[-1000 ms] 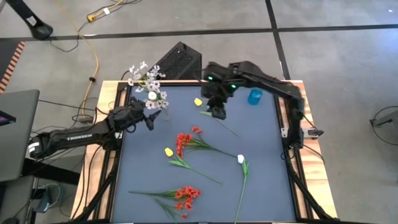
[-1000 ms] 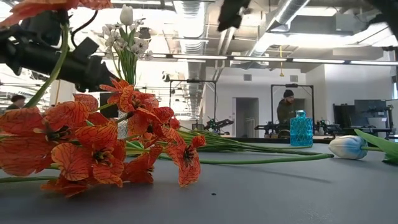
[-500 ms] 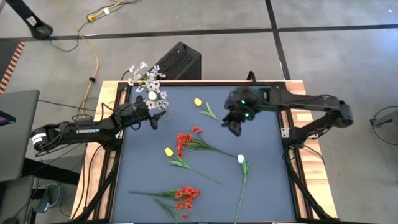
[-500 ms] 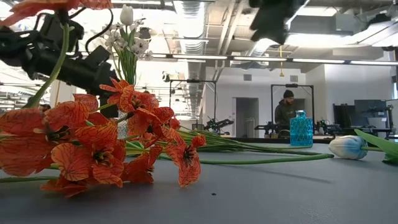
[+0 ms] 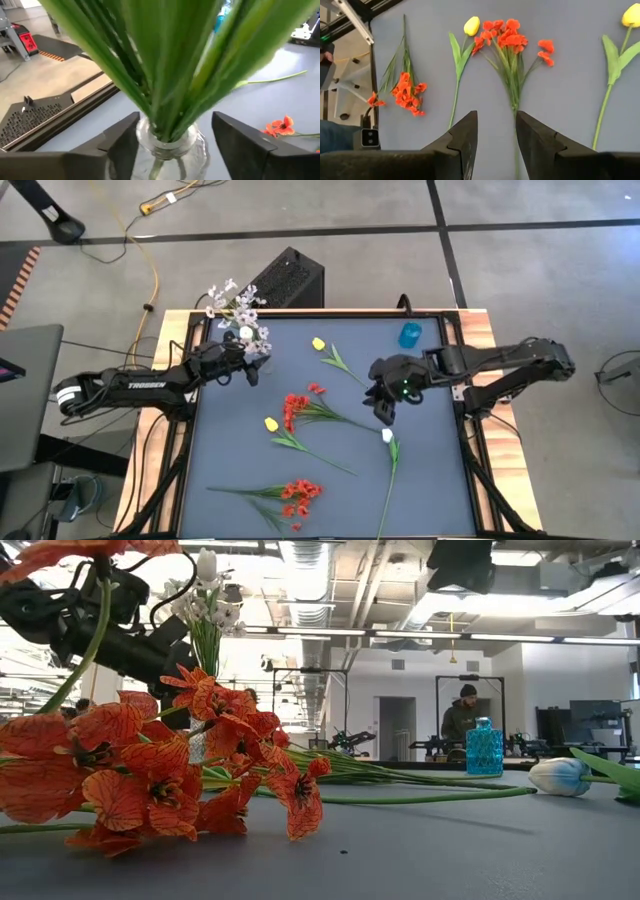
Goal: Sort flowers into vase by color
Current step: Put the white tulip flower into the transparent vase
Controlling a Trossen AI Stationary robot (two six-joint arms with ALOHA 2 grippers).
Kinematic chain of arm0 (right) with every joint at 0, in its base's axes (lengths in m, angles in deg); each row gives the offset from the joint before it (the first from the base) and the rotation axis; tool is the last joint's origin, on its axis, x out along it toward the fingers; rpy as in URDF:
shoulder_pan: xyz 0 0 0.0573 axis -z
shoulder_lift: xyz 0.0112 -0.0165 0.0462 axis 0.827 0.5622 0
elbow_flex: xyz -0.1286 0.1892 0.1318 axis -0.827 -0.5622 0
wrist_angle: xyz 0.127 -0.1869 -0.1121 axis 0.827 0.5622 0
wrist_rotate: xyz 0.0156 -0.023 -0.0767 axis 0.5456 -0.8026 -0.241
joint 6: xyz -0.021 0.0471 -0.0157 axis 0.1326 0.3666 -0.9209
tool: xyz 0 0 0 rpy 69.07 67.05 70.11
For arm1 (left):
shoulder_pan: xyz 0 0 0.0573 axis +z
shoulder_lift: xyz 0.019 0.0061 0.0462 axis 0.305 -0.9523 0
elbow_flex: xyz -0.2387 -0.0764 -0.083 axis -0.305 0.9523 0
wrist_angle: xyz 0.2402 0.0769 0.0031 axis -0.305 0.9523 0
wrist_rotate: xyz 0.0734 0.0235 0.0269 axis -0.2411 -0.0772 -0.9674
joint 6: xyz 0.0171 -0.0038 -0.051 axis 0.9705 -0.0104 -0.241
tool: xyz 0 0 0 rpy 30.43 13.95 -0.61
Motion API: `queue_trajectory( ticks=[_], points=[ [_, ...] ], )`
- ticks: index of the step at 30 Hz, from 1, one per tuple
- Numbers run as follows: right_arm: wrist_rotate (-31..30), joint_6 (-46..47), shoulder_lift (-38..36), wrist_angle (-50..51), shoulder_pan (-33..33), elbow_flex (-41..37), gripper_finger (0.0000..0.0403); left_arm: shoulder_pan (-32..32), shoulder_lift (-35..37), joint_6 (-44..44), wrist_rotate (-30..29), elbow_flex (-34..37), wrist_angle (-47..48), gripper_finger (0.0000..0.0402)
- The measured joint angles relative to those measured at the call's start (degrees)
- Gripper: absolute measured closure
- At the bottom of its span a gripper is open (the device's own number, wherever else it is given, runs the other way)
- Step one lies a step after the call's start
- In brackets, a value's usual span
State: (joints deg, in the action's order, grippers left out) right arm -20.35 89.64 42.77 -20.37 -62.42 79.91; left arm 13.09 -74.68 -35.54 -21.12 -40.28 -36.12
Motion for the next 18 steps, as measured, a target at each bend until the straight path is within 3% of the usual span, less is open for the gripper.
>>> queue_trajectory(
  ticks=[8,13,18],
  points=[
    [-0.25,3.57,0.06,1.34,-3.02,0.0,0.0244,0.02,0.19,0.64,-0.45,-0.11,1.37,0.0266],
    [-1.19,6.24,1.05,1.82,-6.54,-0.05,0.0244,0.0,0.22,1.9,-1.51,-0.12,2.06,0.0267],
    [-0.8,18.32,3.08,3.5,-10.8,-0.76,0.0243,0.0,0.19,1.93,-1.74,-0.13,3.07,0.0267]
  ],
)
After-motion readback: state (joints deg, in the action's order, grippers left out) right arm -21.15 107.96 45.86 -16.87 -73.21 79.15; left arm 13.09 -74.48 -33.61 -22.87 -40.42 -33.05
